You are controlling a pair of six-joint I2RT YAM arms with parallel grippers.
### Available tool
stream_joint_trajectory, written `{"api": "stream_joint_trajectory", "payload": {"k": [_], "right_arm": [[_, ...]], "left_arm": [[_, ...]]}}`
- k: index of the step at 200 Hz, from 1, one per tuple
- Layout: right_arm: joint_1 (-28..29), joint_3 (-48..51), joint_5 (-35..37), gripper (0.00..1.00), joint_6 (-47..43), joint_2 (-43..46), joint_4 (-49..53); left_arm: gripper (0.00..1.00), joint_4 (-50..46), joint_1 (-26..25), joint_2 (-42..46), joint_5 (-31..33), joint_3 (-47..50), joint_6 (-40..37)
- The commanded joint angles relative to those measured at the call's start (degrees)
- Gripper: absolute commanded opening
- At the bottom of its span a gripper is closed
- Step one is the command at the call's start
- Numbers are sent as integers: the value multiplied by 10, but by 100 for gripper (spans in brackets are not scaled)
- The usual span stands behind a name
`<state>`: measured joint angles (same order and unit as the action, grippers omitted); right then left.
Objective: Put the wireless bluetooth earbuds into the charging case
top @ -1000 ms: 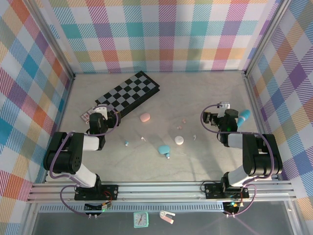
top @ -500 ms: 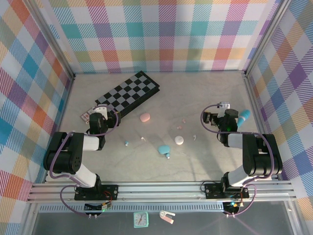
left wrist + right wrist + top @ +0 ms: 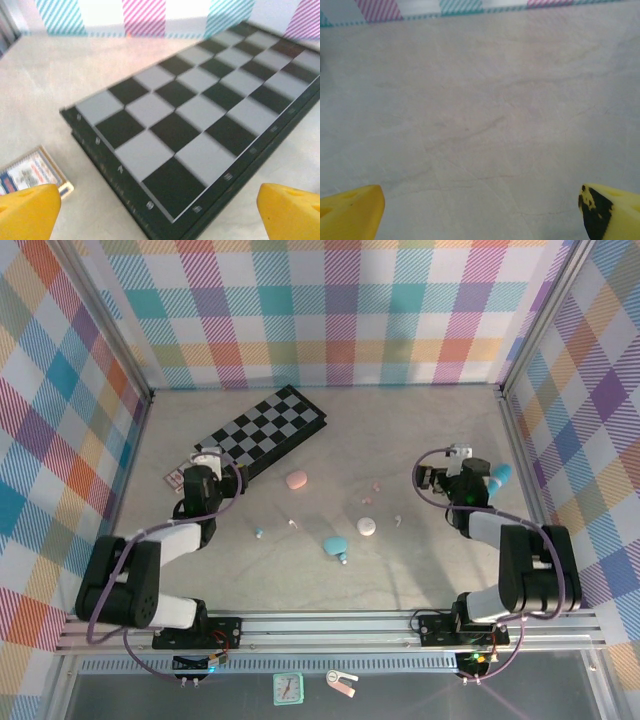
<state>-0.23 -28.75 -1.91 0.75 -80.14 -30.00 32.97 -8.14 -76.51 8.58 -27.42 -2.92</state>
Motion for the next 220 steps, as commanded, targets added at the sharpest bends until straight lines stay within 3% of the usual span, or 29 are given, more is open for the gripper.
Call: {"api": "stream_joint_trajectory", "payload": {"k": [1,43,89,134,158,189,220], "right_arm": [[9,-35,-52,99,-16,51,79],[101,-89,-132,99,-157,110,225],[246,-151,-194,99,-320,109,401],[381,-201,-163,96,-396,29,486],[418,-220,-147,89,-433,-17,515],[437,-233,-121,72,-480,-65,546],[439,-243,-117,67,-492,-94,547]], "left_arm": [[100,-120,-26,57,14,-52,13],[100,-326,-92,91,-53,-148,97],[100,-387,-125,103,-103,-160,200],[100,-413,-123,104,-76,-153,246],[100,-415,-123,110,-70,-148,249],[100,-425,-123,116,-66,-149,241],[100,-440,-123,119,-60,-149,227]]}}
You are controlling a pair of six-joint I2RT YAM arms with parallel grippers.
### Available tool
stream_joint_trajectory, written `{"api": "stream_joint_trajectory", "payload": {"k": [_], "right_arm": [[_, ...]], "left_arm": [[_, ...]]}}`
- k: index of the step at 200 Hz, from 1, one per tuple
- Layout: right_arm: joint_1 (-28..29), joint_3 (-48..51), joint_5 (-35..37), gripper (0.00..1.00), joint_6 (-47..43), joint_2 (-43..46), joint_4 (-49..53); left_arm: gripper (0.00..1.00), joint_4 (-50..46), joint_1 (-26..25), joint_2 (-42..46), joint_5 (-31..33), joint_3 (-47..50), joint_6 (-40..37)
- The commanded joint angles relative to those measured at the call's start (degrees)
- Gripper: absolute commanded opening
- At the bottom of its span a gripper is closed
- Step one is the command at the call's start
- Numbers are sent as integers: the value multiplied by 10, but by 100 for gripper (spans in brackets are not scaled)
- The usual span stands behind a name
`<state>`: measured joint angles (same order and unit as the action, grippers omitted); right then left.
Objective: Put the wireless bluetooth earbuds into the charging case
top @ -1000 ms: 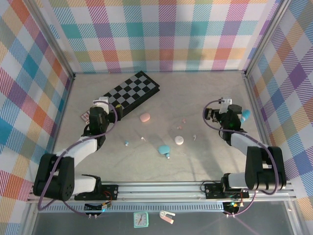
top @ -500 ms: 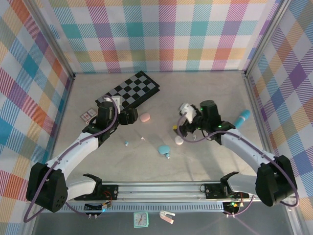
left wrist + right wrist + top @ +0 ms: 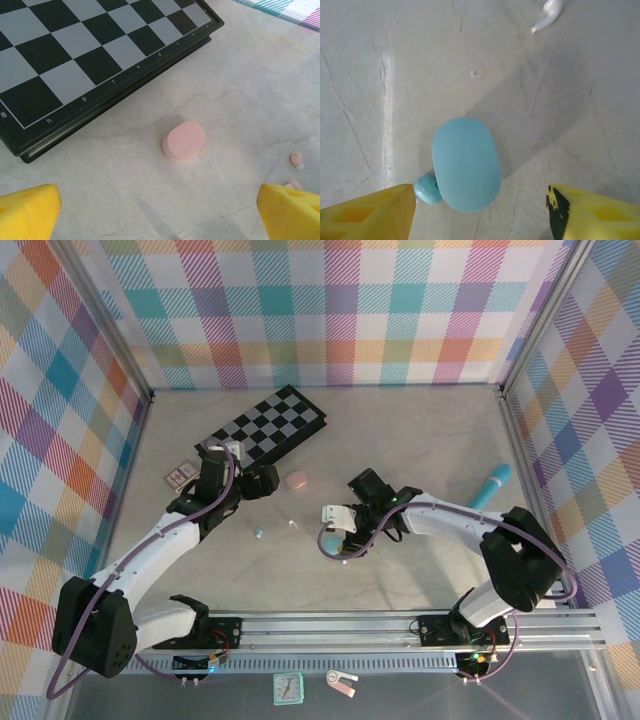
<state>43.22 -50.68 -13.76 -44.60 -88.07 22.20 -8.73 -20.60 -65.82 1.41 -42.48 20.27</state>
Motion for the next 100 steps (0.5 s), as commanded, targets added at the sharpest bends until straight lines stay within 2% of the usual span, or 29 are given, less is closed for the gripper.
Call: {"api": "stream_joint_trajectory", "payload": {"k": [1,100], "right_arm": [[5,-24,1,67,-38,-15,25],[10,-51,-29,70,-50,-85,13]], "left_arm": [[100,-23,1,13,12,2,-5],[100,-11,1,11,18,12,2]]}}
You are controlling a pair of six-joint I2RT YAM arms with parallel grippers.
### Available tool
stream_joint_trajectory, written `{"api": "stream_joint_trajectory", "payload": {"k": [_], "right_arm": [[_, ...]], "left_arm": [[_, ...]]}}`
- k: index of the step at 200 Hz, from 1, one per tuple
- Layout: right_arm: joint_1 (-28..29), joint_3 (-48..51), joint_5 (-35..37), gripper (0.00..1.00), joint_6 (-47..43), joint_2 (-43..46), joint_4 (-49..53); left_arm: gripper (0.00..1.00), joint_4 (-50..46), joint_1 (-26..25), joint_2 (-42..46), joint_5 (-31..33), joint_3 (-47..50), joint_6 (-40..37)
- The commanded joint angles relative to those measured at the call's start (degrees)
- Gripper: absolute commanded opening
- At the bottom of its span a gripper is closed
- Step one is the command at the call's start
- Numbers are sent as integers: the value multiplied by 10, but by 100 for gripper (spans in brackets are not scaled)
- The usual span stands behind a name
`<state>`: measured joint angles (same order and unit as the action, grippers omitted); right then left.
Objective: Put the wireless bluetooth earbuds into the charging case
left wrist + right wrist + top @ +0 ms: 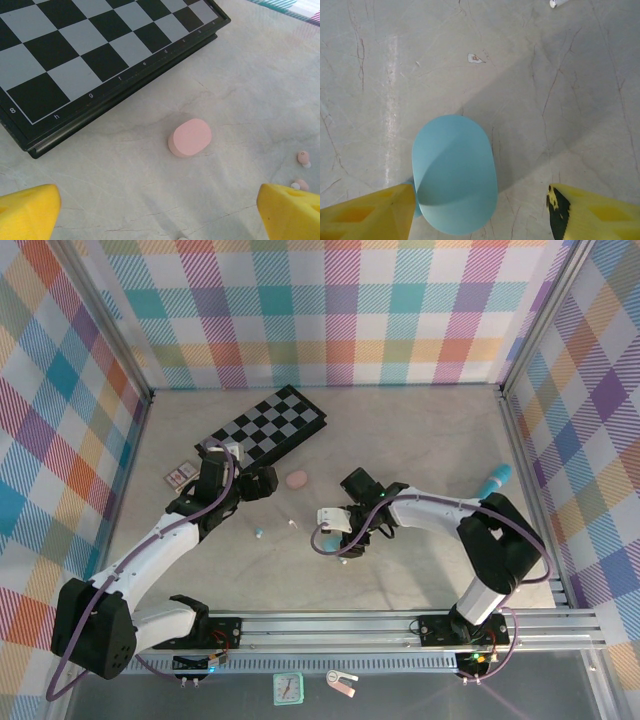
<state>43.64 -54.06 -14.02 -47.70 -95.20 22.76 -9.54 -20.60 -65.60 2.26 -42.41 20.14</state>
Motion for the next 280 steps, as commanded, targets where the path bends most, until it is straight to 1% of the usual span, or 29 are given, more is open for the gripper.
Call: {"api": "stream_joint_trajectory", "payload": {"k": [1,35,54,72,80,105,118,130,146,162,208,242,248,253,280], "right_arm": [[7,-17,-27,70,-19,-14,7],[9,-24,-30,71,-19,-25,15],[9,-25,-27,66,-17,-30,15],[9,-25,-26,64,-15,-33,14],[9,-25,-23,61,-15,-35,14],[10,-20,-16,58,-14,-41,4],[9,-20,-19,54,-11,-41,2],[9,-20,-19,54,-11,-42,4],[9,-18,-9,57,-17,-42,7],[9,-19,-3,58,-20,-41,11],[5,-18,3,55,-26,-38,19],[4,-20,4,51,-23,-39,21],[4,-20,3,47,-23,-39,22],[4,-20,5,46,-23,-39,23],[4,-21,6,42,-22,-38,25]], "left_arm": [[100,-2,1,9,9,12,3],[100,0,0,4,1,13,6],[100,-2,0,3,2,13,5],[100,-2,0,5,3,13,5],[100,-2,0,6,3,13,4],[100,-2,0,7,2,12,3],[100,-2,0,7,2,12,4],[100,-3,0,7,2,12,3],[100,-4,-1,9,2,12,4],[100,-5,-1,11,2,13,4],[100,-6,-1,14,6,14,4],[100,-7,-1,14,9,11,2],[100,-7,-1,13,8,9,2],[100,-7,-1,12,7,9,1],[100,-5,-1,8,5,6,1]]}}
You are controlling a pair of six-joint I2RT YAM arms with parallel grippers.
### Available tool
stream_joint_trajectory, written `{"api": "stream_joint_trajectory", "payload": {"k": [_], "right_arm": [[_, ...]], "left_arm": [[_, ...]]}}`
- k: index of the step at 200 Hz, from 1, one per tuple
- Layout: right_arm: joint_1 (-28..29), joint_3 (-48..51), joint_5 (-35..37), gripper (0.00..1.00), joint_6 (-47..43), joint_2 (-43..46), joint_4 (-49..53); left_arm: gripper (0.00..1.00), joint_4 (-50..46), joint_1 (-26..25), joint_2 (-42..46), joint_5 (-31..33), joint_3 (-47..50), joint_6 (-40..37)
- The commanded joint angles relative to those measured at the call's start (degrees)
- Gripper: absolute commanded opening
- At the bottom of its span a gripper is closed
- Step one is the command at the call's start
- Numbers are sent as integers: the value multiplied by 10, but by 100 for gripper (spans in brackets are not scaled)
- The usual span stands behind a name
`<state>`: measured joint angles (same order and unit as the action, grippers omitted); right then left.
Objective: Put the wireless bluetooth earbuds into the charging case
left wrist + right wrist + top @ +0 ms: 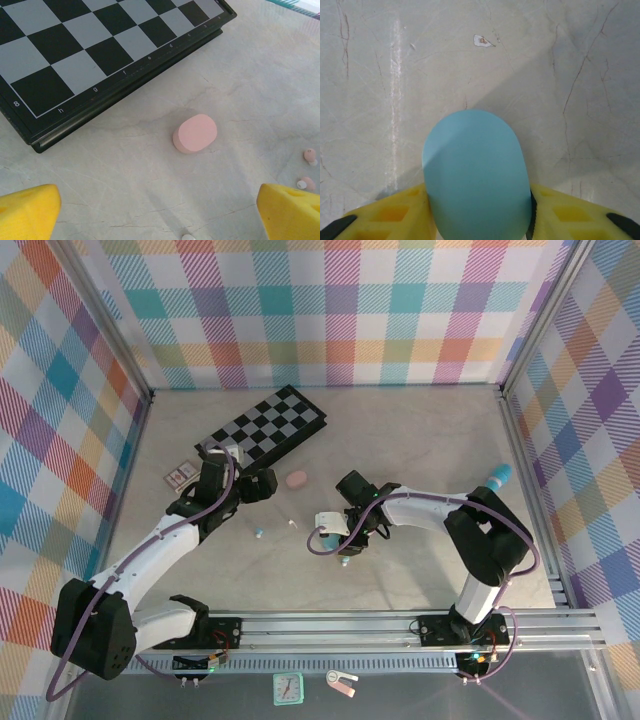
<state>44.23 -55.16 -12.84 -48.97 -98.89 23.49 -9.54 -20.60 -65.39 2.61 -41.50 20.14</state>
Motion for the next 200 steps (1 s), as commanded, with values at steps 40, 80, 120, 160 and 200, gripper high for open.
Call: {"api": "stream_joint_trajectory", "payload": {"k": [40,80,120,160,200], "right_arm": [[-9,-20,-12,37,4,17,27],[-40,-58,-26,36,31,60,69],[-76,-123,-63,35,34,102,142],[-101,-205,-118,31,37,126,216],[-110,-284,-166,30,38,133,298]], "left_arm": [[100,3,-1,18,13,-5,-28],[100,120,-1,69,-27,36,-113],[100,99,-1,52,-188,-24,-213],[100,163,-18,22,-399,-38,-238],[100,221,-76,26,-458,-8,-327]]}}
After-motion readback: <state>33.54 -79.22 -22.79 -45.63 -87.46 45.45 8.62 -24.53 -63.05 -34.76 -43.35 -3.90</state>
